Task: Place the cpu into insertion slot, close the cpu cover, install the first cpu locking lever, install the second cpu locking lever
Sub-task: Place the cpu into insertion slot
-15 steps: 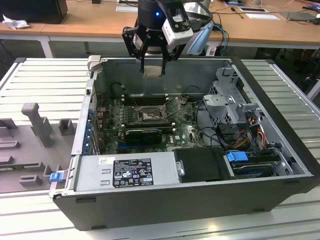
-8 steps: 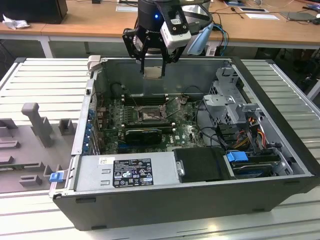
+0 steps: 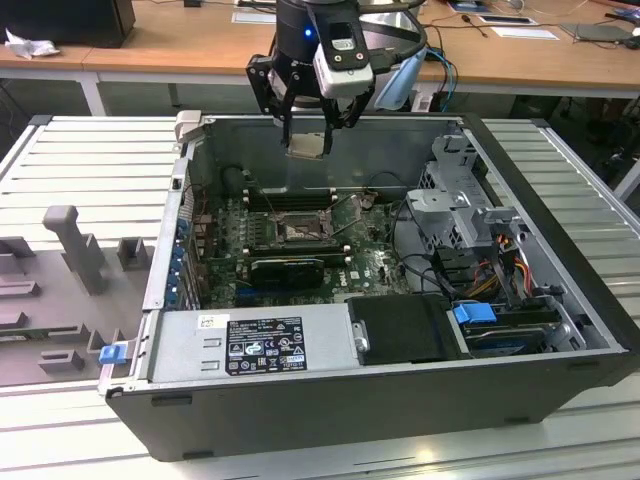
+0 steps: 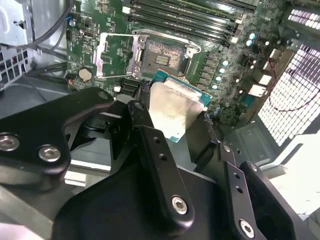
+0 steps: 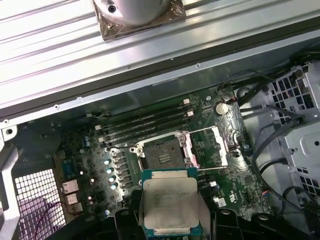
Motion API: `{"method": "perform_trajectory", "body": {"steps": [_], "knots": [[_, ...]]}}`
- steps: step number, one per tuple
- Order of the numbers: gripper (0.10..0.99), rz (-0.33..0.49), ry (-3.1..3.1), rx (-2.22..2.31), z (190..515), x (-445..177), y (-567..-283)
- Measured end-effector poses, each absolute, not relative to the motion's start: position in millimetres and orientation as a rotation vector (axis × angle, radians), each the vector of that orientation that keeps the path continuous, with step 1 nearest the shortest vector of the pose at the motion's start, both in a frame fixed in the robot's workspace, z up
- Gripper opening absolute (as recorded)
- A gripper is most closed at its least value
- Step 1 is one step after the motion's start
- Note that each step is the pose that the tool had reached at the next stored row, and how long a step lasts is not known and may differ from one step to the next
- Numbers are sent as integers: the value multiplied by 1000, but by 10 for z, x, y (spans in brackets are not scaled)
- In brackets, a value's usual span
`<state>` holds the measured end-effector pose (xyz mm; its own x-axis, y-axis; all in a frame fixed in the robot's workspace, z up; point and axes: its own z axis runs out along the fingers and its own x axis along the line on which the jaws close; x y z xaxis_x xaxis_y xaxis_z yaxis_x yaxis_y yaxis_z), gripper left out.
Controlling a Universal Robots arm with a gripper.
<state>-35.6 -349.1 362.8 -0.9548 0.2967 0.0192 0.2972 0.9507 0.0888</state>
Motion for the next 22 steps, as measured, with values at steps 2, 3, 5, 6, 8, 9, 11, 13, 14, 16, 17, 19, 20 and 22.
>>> {"method": "perform_trajectory", "body": {"steps": [2, 3, 5, 6, 8, 9, 11, 13, 14, 16, 17, 19, 20, 22], "knots": [[529, -142, -3093, -500, 3628, -356, -3491], [529, -142, -3092, -512, 3628, -356, -3491], [529, -142, -3088, -535, 3627, -356, -3491], [529, -143, -3088, -542, 3622, -356, -3491], [529, -143, -3087, -548, 3603, -356, -3491], [529, -142, -3087, -548, 3592, -356, -3491], [529, -143, -3087, -548, 3582, -356, -3491], [529, -143, -3087, -548, 3576, -356, -3491], [529, -142, -3087, -549, 3574, -356, -3491], [529, -142, -3086, -550, 3568, -356, -3491], [529, -142, -3086, -552, 3567, -356, -3491], [529, -143, -3085, -559, 3566, -356, -3491], [529, -142, -3084, -565, 3566, -356, -3491], [529, -143, -3083, -574, 3565, -356, -3491]]}}
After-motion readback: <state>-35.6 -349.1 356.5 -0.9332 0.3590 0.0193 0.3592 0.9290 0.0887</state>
